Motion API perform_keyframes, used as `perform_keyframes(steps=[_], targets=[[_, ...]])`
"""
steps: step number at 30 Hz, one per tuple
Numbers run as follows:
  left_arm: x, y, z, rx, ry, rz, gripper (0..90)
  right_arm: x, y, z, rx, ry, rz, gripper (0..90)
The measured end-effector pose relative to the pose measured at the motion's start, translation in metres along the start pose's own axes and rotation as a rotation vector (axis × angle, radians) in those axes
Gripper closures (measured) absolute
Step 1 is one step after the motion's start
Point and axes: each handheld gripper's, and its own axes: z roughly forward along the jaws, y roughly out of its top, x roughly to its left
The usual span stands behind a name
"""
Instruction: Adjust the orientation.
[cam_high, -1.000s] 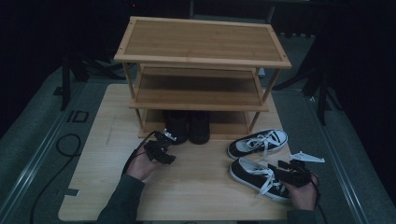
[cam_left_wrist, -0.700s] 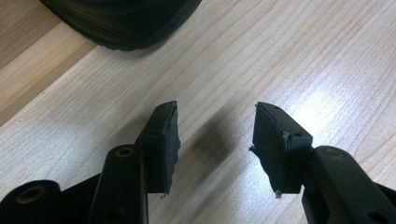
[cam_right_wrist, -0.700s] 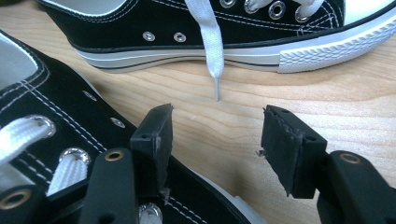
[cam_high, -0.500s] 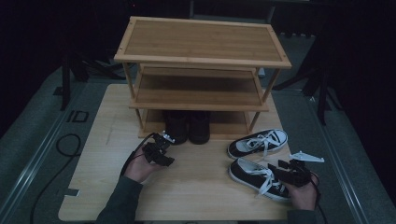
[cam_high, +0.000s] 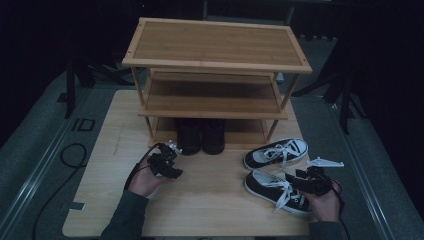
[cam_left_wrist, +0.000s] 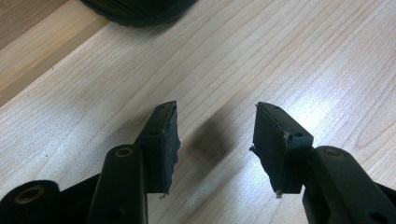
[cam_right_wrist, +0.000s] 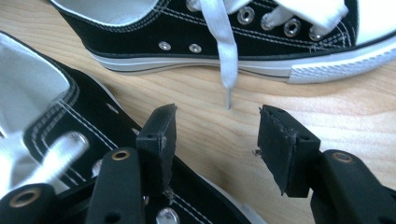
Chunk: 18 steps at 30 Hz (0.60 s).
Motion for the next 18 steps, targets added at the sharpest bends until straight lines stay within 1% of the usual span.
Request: perform_keyframes(steps=[3,5,8,11,16,18], targets=[[0.001,-0.002,-0.001,-0.009,0.004,-0.006,49.6,0.002,0.008,0.000,0.015,-0.005,-0.007,46.6],[0.001,-0.002,-0.002,-0.012,0.005,0.000,49.6,0.003,0.013,-0.002,0.007,-0.011,-0.014,48.9],[0.001,-0.003,-0.003,-0.014,0.008,0.004,49.6,0.005,0.020,-0.004,-0.003,-0.017,-0.022,49.5],[0.001,-0.003,-0.004,-0.016,0.007,0.001,49.6,0.007,0.026,-0.004,-0.003,-0.025,-0.035,51.7],[0.001,-0.004,-0.003,-0.012,0.003,-0.001,49.5,0.012,0.038,-0.004,0.002,-0.024,-0.053,53.8],[0.001,-0.004,-0.002,-0.013,0.002,-0.003,49.4,0.014,0.042,-0.004,0.002,-0.025,-0.053,54.2]])
